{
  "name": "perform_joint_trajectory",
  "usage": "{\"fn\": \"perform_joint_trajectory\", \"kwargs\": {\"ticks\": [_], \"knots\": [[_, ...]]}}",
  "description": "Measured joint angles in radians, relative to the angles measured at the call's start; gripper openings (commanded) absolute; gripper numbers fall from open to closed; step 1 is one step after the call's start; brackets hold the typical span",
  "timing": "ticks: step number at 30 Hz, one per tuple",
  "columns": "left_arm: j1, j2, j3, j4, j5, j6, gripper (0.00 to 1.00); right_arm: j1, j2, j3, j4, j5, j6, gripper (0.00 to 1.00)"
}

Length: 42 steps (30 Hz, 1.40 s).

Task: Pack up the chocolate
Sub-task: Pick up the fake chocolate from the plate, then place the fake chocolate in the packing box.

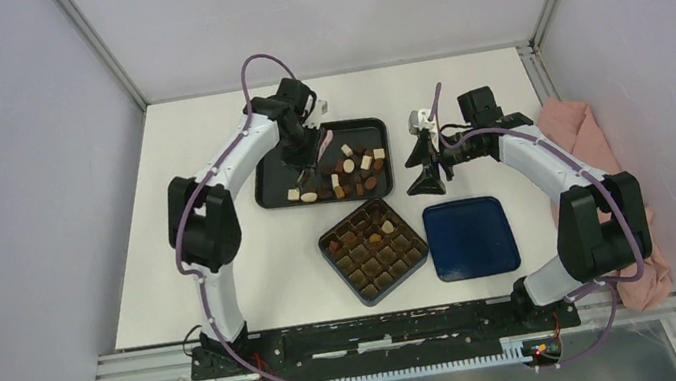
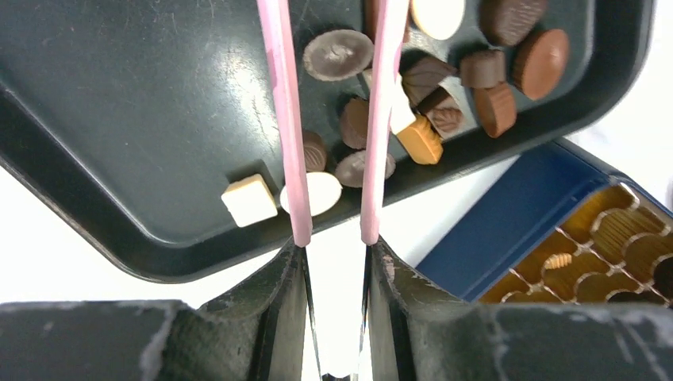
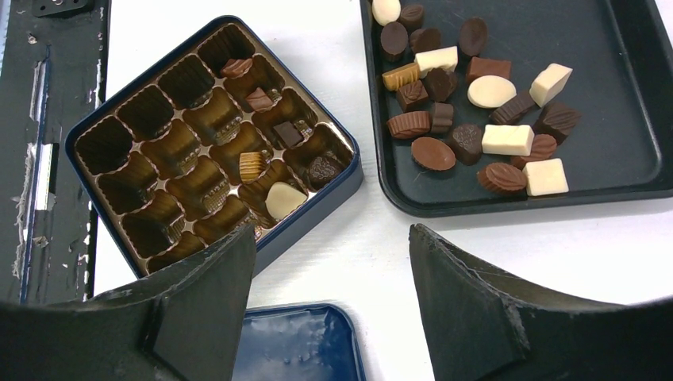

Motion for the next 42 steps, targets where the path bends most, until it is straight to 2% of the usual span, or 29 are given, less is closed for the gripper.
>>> {"fn": "perform_joint_trajectory", "kwargs": {"ticks": [6,12,16,22,32,42], "knots": [[0.0,-0.169,-0.177,0.098,0.092,-0.029,0.03,0.0,0.0,0.0,0.0,-0.001,-0.003,0.77],[-0.024,-0.426,-0.452,0.208,0.208,-0.049,0.02,0.0,0.0,0.0,0.0,-0.003,-0.003,0.77],[-0.064,-0.599,-0.612,0.302,0.27,-0.099,0.03,0.0,0.0,0.0,0.0,-0.003,-0.003,0.77],[-0.172,-0.767,-0.807,0.38,0.307,-0.137,0.03,0.0,0.0,0.0,0.0,-0.003,-0.004,0.77],[-0.294,-0.879,-0.872,0.32,0.299,-0.21,0.04,0.0,0.004,0.0,0.0,-0.003,-0.003,0.77],[-0.408,-0.845,-0.871,0.201,0.209,-0.227,0.08,0.0,0.01,0.0,0.0,-0.003,-0.003,0.77]]}}
